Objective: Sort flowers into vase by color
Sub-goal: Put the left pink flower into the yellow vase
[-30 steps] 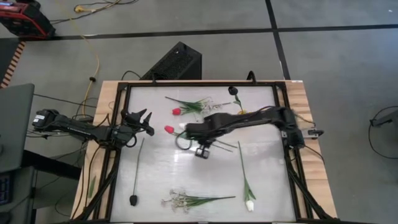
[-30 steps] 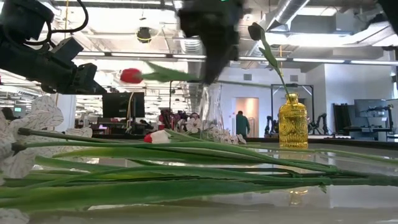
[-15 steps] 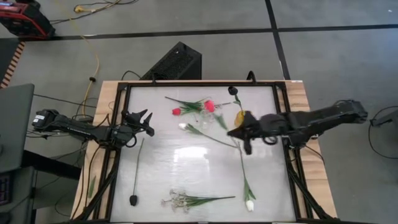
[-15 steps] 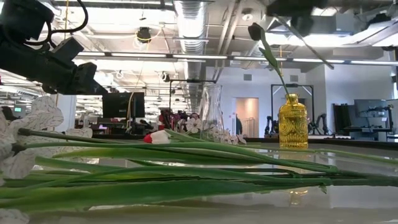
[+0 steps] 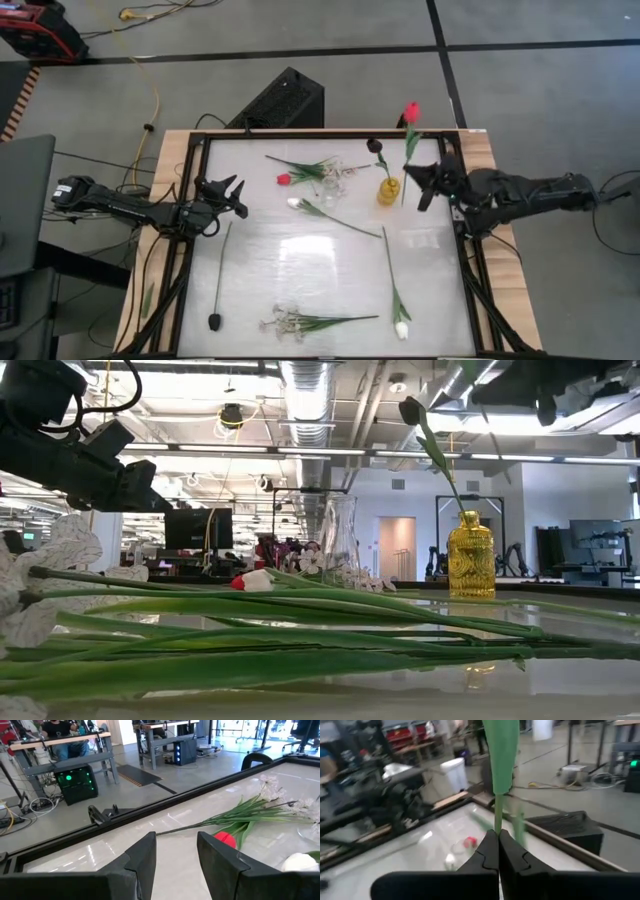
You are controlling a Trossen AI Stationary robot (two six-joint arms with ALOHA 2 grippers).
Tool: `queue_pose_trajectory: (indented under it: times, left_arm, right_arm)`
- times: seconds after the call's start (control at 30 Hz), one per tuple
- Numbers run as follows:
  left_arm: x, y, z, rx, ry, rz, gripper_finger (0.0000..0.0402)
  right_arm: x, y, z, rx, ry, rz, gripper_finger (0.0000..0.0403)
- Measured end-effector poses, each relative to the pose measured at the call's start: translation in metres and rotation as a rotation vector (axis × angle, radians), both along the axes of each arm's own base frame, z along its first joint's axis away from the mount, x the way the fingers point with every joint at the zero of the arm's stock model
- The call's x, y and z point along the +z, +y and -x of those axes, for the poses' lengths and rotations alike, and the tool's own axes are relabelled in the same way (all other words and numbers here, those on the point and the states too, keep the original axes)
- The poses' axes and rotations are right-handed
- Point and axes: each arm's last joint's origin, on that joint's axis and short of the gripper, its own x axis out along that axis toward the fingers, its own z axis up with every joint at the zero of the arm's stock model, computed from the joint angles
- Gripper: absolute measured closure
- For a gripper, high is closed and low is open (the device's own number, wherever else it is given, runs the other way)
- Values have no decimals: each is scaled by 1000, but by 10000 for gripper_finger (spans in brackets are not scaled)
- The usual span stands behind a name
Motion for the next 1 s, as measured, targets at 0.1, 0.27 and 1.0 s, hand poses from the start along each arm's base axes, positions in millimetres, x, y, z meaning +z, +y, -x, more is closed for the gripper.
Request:
queue_pose_trajectory:
  times: [0.1, 0.27, 1.0]
  left_arm:
    - [0, 0, 0, 0, 0, 0, 269]
    - [0, 0, 0, 1, 0, 0, 269]
    - [-1, 0, 0, -1, 15, -5, 269]
  right_arm:
    - [2, -9, 1, -100, -24, 3, 385]
    - [1, -25, 0, -239, -23, -1, 385]
    - [-10, -48, -31, -343, 18, -21, 385]
